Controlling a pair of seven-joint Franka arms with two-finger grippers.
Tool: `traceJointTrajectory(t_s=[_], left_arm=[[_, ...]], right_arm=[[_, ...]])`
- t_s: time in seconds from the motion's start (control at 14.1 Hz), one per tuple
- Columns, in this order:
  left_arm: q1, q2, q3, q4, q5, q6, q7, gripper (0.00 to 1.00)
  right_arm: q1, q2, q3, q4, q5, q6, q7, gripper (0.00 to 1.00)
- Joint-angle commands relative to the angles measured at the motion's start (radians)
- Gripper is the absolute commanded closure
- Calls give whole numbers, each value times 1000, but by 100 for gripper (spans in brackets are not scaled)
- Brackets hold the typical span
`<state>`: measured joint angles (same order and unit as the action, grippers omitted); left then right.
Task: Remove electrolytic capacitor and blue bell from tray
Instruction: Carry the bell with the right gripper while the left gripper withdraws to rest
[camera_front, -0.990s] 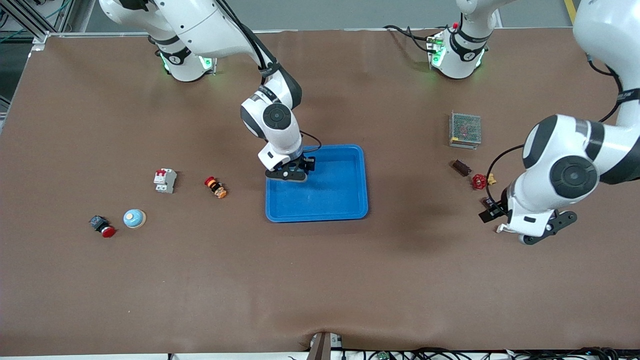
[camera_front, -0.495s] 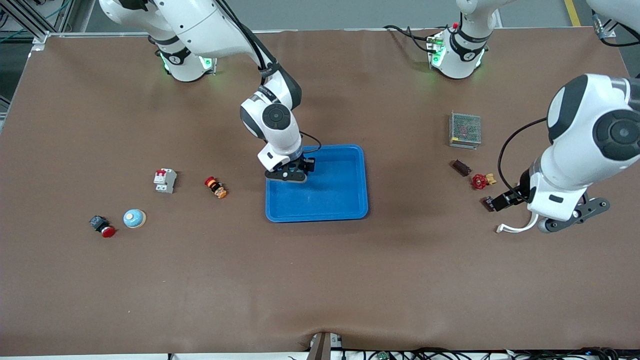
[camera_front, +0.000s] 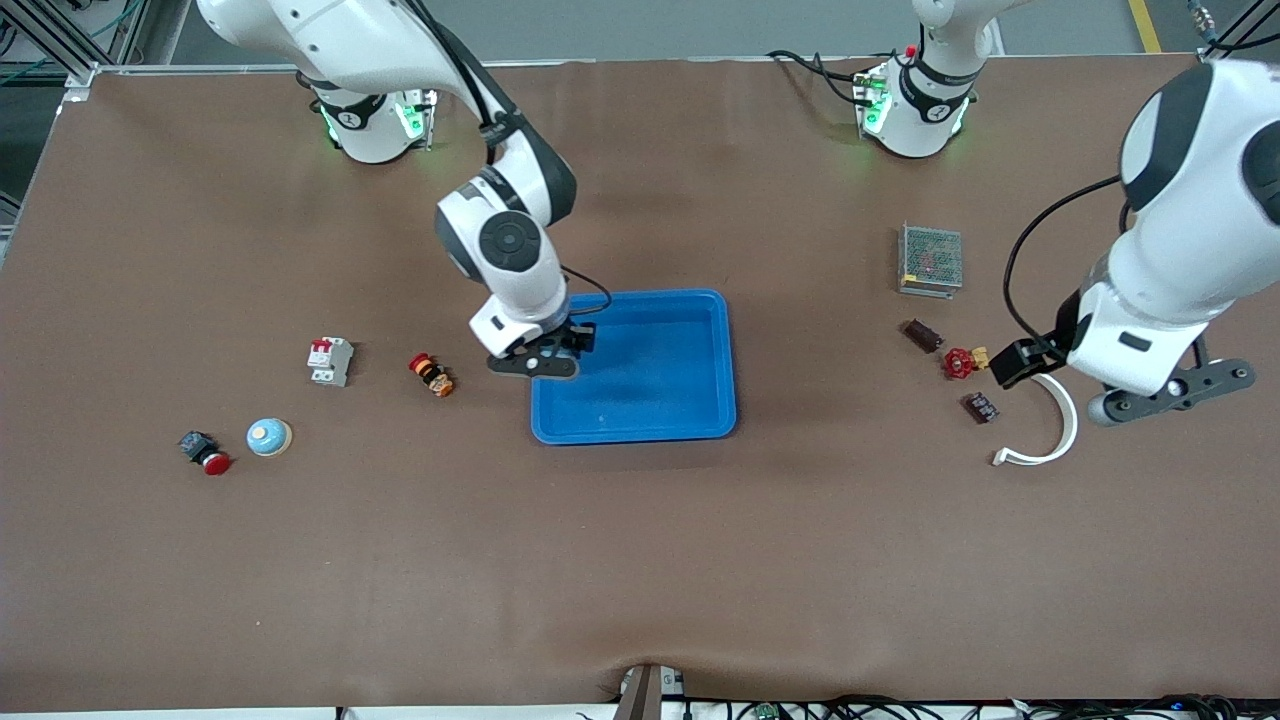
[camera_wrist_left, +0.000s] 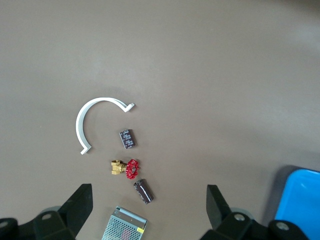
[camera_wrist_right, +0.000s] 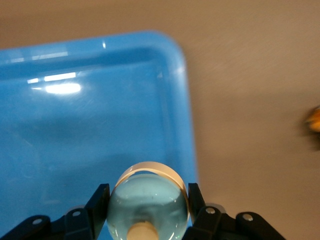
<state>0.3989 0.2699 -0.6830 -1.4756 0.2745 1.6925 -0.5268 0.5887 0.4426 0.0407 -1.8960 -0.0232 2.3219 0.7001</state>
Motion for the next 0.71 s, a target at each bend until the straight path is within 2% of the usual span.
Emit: traceJointTrajectory(t_s=[0.0,0.21,0.42,0.64], left_arm=[[-38,-82,101,1,-98,-40,120,0],[-170,-153,326,-3,-211,-83,252,0],[-251,-198,427,-5,-215,-111,307,0],[-354,-241,541,-8,-216,-149,335,0]], right_arm=[[-85,-90,16,-26,-1,-96,-152,58],[-199,-151,18,-29,0,-189,-369,58],[-303,-180,16,-35,0,-240,-578,58],[-371,-185,15,-51,0,-239,-703,58]])
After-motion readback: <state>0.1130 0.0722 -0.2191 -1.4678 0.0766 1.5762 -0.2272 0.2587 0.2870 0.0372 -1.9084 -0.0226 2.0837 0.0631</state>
